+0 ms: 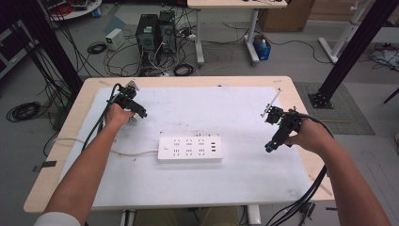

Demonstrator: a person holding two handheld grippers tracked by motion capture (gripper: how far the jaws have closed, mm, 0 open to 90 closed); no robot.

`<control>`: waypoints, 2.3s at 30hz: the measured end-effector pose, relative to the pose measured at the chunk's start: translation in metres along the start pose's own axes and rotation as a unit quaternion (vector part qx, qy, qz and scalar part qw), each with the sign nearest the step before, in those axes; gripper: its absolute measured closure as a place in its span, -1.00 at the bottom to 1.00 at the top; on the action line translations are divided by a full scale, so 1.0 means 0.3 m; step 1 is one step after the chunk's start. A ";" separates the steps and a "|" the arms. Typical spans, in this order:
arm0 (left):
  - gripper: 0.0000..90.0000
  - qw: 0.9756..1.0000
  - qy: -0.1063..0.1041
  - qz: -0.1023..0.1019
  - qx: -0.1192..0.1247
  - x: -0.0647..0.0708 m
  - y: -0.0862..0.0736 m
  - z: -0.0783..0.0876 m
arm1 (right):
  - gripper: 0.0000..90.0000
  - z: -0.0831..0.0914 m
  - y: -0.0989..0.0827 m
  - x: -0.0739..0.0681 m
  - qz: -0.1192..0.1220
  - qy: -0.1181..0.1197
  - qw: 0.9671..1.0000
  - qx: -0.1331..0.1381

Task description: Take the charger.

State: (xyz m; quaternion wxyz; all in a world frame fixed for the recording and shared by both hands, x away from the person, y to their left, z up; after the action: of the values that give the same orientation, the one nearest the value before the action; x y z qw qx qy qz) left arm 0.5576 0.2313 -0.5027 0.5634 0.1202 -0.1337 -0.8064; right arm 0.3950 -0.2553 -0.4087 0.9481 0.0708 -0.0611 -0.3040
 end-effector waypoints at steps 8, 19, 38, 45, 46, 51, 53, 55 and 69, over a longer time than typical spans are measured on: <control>-0.75 1.000 0.000 -0.002 -0.006 -0.003 -0.007 -0.020 | -0.97 -0.006 -0.004 -0.001 -0.006 0.003 1.000 -0.002; -0.46 1.000 -0.026 0.010 0.002 -0.013 -0.015 -0.030 | -0.97 -0.010 -0.007 0.003 -0.006 0.007 1.000 -0.004; -0.05 0.997 -0.043 -0.055 0.037 0.017 0.001 0.055 | -0.97 -0.005 -0.007 -0.003 -0.014 0.001 1.000 0.001; -0.05 0.992 -0.064 -0.089 0.066 0.054 -0.002 0.158 | -0.97 0.000 0.003 -0.011 -0.005 -0.004 1.000 0.006; -0.05 0.990 -0.068 -0.107 0.069 0.069 -0.014 0.194 | -0.97 0.001 0.003 -0.016 -0.012 -0.006 1.000 0.004; -0.05 0.983 -0.089 -0.137 0.085 0.113 -0.053 0.295 | -0.97 -0.002 0.013 -0.031 -0.024 -0.010 1.000 0.015; -0.05 0.979 -0.098 -0.154 0.085 0.132 -0.076 0.325 | -0.97 0.001 0.016 -0.045 -0.021 -0.016 0.999 0.019; -0.05 0.976 -0.104 -0.171 0.082 0.148 -0.098 0.347 | -0.97 0.007 0.017 -0.057 -0.020 -0.021 0.999 0.028; -0.05 0.958 -0.142 -0.233 0.093 0.292 -0.185 0.456 | -0.97 -0.007 -0.019 -0.087 -0.023 -0.021 0.998 0.053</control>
State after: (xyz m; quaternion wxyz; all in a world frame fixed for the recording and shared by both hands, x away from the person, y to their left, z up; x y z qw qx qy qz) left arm 0.4323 0.1783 -0.3979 0.3218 0.0842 -0.2552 -0.9079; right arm 0.3710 -0.2445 -0.4136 0.9343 0.1164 -0.0955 -0.3232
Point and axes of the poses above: each handheld gripper's, and its own axes: z roughly backward along the jaws, y roughly out of its top, x roughly to its right, the point moved 10 cm from there along -z, roughly forward along the jaws
